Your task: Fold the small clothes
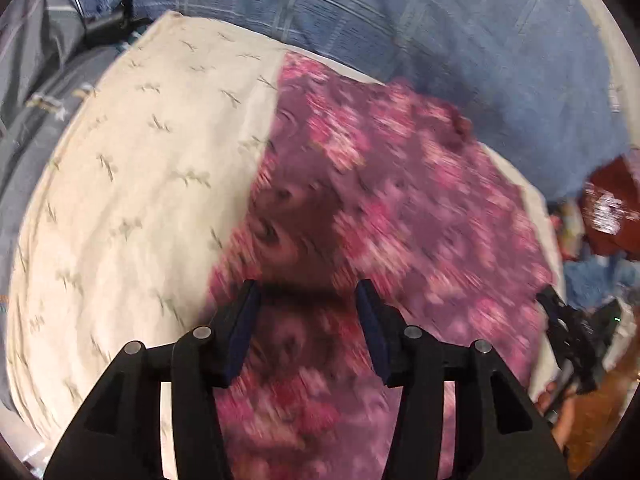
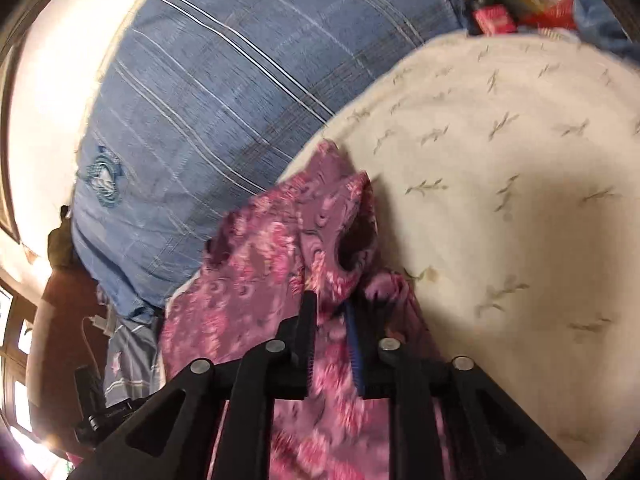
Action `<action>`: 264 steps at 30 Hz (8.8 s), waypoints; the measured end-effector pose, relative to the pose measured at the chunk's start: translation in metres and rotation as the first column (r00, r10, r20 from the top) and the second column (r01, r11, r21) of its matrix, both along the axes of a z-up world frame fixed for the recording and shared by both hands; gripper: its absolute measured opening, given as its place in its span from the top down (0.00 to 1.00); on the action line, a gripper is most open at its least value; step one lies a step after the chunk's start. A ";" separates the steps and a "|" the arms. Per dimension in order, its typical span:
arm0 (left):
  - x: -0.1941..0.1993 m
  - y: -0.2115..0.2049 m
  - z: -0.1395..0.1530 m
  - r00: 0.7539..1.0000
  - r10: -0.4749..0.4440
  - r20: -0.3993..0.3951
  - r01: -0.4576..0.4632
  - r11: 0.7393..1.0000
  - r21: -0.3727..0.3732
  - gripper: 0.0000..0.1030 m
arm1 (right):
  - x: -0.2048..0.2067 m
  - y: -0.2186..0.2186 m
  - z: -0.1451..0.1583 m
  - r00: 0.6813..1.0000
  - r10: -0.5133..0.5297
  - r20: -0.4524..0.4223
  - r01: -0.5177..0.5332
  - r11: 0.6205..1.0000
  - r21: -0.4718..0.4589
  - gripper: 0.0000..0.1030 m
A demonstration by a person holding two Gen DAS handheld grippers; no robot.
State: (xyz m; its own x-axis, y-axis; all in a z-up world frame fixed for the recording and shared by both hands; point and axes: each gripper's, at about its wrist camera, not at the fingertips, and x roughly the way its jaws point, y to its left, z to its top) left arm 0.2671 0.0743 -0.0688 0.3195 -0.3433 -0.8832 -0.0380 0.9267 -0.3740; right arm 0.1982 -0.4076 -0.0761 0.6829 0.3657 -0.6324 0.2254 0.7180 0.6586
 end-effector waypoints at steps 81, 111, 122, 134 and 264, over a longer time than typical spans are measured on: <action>-0.007 0.053 0.053 0.991 0.114 0.067 -0.076 0.904 -0.421 0.95 | -0.005 -0.012 0.054 0.942 0.220 0.253 -0.298 0.895 0.331 0.94; 0.124 0.057 0.005 0.998 0.047 -0.052 -0.065 0.889 -0.453 0.38 | 0.114 -0.064 -0.010 0.990 0.070 0.121 -0.118 0.884 0.453 0.59; 0.178 0.046 0.016 0.981 0.193 -0.035 -0.188 0.876 -0.444 0.39 | 0.175 -0.039 -0.003 0.989 0.074 0.126 -0.122 0.891 0.438 0.57; 0.170 0.094 -0.005 0.987 0.143 -0.070 -0.158 0.921 -0.357 0.39 | 0.159 -0.056 -0.011 0.997 0.076 -0.014 -0.072 0.983 0.169 0.50; 0.151 -0.035 -0.017 0.991 -0.095 0.097 0.094 0.995 0.016 0.62 | 0.213 0.180 -0.023 0.921 0.378 -0.097 -0.390 0.884 -0.259 0.63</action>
State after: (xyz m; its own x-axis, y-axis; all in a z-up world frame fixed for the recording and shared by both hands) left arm 0.4180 0.0396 -0.0856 0.3710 -0.3657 -0.8536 0.0857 0.9287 -0.3607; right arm 0.4112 -0.2276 -0.0988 0.4940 0.4069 -0.7683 -0.0806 0.9014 0.4255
